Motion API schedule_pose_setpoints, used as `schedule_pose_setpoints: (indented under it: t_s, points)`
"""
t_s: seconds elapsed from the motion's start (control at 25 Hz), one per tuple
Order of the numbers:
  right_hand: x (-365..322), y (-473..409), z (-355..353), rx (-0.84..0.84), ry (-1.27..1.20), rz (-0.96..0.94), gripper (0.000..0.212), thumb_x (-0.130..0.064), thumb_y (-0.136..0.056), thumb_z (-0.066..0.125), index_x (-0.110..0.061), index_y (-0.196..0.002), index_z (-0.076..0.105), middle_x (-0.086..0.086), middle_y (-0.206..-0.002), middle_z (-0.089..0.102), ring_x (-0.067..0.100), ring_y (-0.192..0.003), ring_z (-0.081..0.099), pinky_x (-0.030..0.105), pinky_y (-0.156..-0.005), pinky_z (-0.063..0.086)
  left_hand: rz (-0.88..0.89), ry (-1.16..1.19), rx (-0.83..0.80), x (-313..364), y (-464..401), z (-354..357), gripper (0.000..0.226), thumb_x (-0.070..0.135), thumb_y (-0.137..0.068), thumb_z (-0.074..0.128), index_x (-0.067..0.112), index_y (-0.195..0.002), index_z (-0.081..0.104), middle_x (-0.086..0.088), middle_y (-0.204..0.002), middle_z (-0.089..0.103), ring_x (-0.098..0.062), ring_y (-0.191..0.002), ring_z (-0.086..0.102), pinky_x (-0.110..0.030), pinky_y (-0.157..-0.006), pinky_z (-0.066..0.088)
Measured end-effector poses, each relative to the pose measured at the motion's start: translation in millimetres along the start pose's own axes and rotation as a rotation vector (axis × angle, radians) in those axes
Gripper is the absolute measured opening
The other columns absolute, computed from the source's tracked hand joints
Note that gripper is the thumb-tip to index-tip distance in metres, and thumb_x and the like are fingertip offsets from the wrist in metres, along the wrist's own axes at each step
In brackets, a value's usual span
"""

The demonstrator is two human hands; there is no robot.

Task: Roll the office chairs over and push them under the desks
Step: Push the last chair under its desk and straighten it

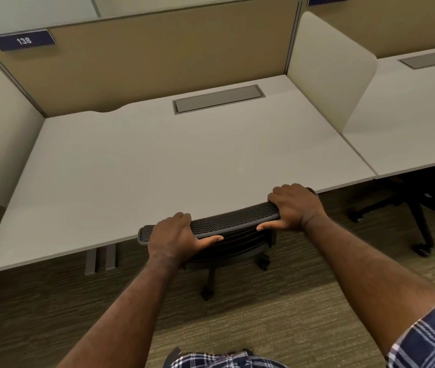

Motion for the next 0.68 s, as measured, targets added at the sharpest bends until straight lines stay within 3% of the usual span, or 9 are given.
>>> schedule_pose_setpoints:
  t_s: [0.32,0.48,0.6,0.68]
  points:
    - [-1.1,5.7,-1.1,-0.007,-0.017,-0.004,0.100,-0.101,-0.060,0.006,-0.020,-0.093,0.055,0.000,-0.092,0.056,0.017,-0.075,0.037,0.034,-0.071,0.030,0.026,-0.036,-0.028,0.8,1.5,-0.8,0.089,0.106,-0.055,0.019,0.026,-0.079,0.048,0.008,-0.071,0.046,-0.015,-0.064,0.045,-0.032,-0.056,0.034]
    - [-1.5,12.6,-0.8,-0.009,-0.048,0.016,0.099,-0.100,-0.063,0.011,-0.020,-0.100,0.056,0.000,-0.098,0.056,0.016,-0.079,0.038,0.036,-0.077,0.034,0.039,-0.038,-0.081,1.4,0.4,-0.7,0.093,0.105,-0.058,0.017,0.026,-0.087,0.056,0.007,-0.078,0.050,-0.017,-0.072,0.051,-0.033,-0.060,0.036]
    - [2.7,18.1,-2.3,0.017,-0.127,0.043,0.107,-0.100,-0.063,0.016,-0.018,-0.119,0.056,0.001,-0.111,0.057,0.020,-0.095,0.048,0.038,-0.092,0.036,0.063,0.052,-0.119,3.9,-5.9,-3.6,0.104,0.102,-0.060,0.015,0.027,-0.116,0.059,0.004,-0.106,0.060,-0.020,-0.100,0.056,-0.036,-0.075,0.044]
    - [8.6,25.2,-5.9,0.096,-0.212,0.111,0.113,-0.099,-0.062,0.020,-0.016,-0.131,0.053,0.003,-0.121,0.057,0.024,-0.109,0.050,0.041,-0.102,0.031,0.133,0.086,-0.135,12.7,-17.6,-12.0,0.110,0.100,-0.063,0.013,0.027,-0.138,0.047,0.001,-0.133,0.054,-0.021,-0.121,0.048,-0.039,-0.090,0.042]
Point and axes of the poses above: each hand's wrist, its own y-axis away from the middle knuckle, its own z-axis out of the palm, x = y × z, the point moved 2 cm from there along -y, towards the middle knuckle
